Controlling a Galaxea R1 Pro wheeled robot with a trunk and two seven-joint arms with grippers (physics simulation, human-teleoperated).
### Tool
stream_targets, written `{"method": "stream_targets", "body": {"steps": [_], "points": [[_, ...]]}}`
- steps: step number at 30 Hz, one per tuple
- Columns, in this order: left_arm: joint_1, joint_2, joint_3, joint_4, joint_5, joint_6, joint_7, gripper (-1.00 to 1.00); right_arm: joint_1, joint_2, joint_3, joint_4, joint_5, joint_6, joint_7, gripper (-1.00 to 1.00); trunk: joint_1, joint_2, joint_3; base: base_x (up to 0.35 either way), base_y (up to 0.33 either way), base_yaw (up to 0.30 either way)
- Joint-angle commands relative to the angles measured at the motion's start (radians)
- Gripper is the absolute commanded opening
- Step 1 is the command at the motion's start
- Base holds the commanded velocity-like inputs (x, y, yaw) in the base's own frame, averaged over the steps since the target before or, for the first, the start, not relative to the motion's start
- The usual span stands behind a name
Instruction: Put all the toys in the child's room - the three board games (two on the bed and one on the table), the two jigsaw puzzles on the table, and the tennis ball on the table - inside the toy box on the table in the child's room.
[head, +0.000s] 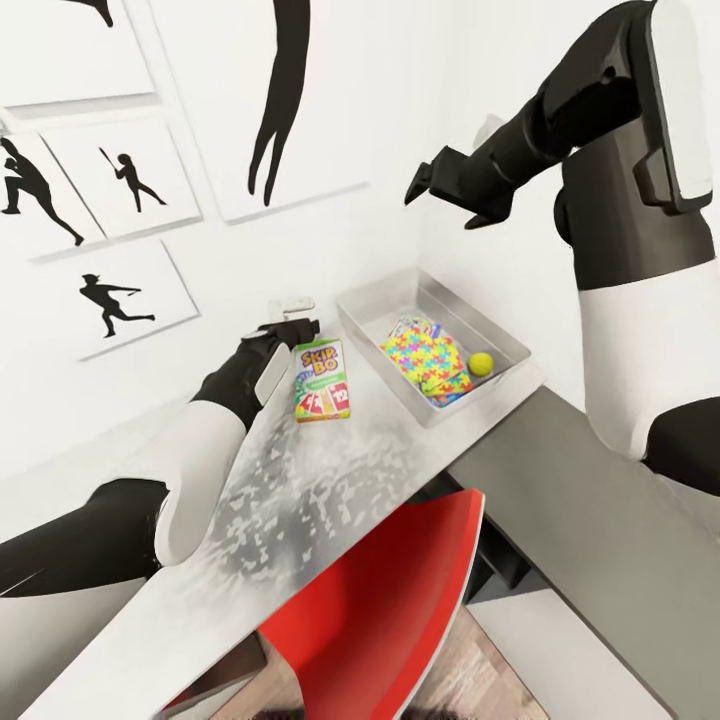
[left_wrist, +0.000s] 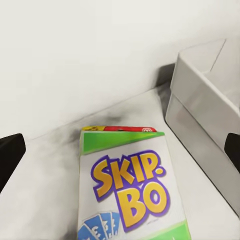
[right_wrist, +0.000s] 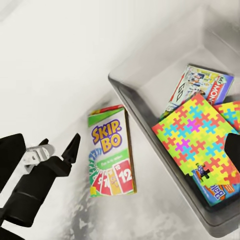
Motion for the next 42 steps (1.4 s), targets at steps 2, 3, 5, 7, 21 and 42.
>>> {"method": "stream_targets", "body": {"steps": [2, 3, 5, 7, 21, 42], "points": [[-0.002, 0.0, 0.0, -0.005, 0.01, 0.004, 0.006, 1.0, -0.014, 0.016, 0.002, -0.025, -0.007, 0.009, -0.01, 1.0, 0.001, -0.002, -0.005, 0.0, 0.0, 0.0], [-0.002, 0.0, -0.001, -0.006, 0.01, 0.003, 0.006, 1.0, -0.018, 0.02, 0.001, -0.029, -0.007, 0.009, -0.01, 1.0, 0.001, -0.002, -0.007, 0.0, 0.0, 0.0], [-0.003, 0.0, -0.002, -0.008, 0.009, 0.003, 0.006, 1.0, -0.027, 0.03, 0.001, -0.037, -0.006, 0.008, -0.01, 1.0, 0.001, -0.002, -0.01, 0.0, 0.0, 0.0], [-0.004, 0.0, -0.003, -0.011, 0.009, 0.003, 0.007, 1.0, -0.033, 0.036, 0.001, -0.04, -0.005, 0.008, -0.01, 1.0, 0.001, -0.002, -0.013, 0.0, 0.0, 0.0], [-0.013, 0.0, -0.001, -0.028, 0.009, 0.003, 0.007, 1.0, -0.04, 0.066, 0.0, -0.055, -0.006, 0.006, -0.01, 1.0, 0.001, -0.002, -0.036, 0.0, 0.0, 0.0], [-0.021, 0.0, -0.005, -0.057, 0.006, -0.005, 0.007, 1.0, -0.055, 0.052, 0.0, -0.105, -0.016, -0.039, -0.01, 1.0, 0.001, -0.002, -0.071, 0.0, 0.0, 0.0]]}}
